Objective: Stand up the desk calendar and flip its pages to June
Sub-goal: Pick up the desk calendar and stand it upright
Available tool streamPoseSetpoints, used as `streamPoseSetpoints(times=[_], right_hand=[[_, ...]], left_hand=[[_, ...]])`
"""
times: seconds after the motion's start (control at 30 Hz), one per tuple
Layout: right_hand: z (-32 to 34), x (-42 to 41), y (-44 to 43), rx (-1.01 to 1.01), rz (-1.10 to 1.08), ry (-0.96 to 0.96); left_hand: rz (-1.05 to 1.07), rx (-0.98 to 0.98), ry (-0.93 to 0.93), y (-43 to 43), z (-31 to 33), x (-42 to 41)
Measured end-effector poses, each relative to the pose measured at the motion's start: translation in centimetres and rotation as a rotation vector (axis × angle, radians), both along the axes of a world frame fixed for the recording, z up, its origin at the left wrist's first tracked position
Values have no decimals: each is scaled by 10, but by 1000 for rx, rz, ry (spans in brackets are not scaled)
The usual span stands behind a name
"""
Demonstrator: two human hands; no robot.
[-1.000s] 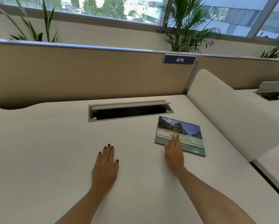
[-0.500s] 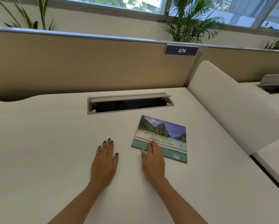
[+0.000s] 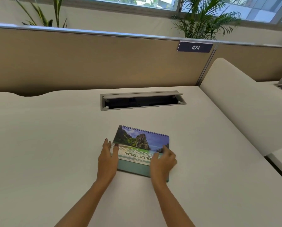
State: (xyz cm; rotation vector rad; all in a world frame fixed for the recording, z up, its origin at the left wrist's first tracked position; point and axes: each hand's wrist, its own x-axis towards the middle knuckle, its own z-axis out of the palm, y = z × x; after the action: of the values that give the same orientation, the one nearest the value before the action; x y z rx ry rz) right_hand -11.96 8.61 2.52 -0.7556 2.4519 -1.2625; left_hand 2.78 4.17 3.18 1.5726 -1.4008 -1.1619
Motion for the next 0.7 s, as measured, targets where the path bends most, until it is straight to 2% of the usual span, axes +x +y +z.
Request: streamPoseSetpoints(times=[0.03,0.1,0.27,0.4,0.57,0.7], right_hand=[[6,-9,-2,97,-83,-82],[14,-19,-3,190,-94,-160],[19,-26,-10,226,-82,-280],[12,-29,-17,209,-52,-368],[45,-16,-15,38,-25,-519],[58,-5,-18,-140,121,-585]], left_hand=[[13,22,5,1,3,1],[44,87,36,2,9,2],[137,282,175,-2,19,5],[242,314,321,-7,26,20],[272,286,485,-4,53,41],[296,238,559,-4,71,59]])
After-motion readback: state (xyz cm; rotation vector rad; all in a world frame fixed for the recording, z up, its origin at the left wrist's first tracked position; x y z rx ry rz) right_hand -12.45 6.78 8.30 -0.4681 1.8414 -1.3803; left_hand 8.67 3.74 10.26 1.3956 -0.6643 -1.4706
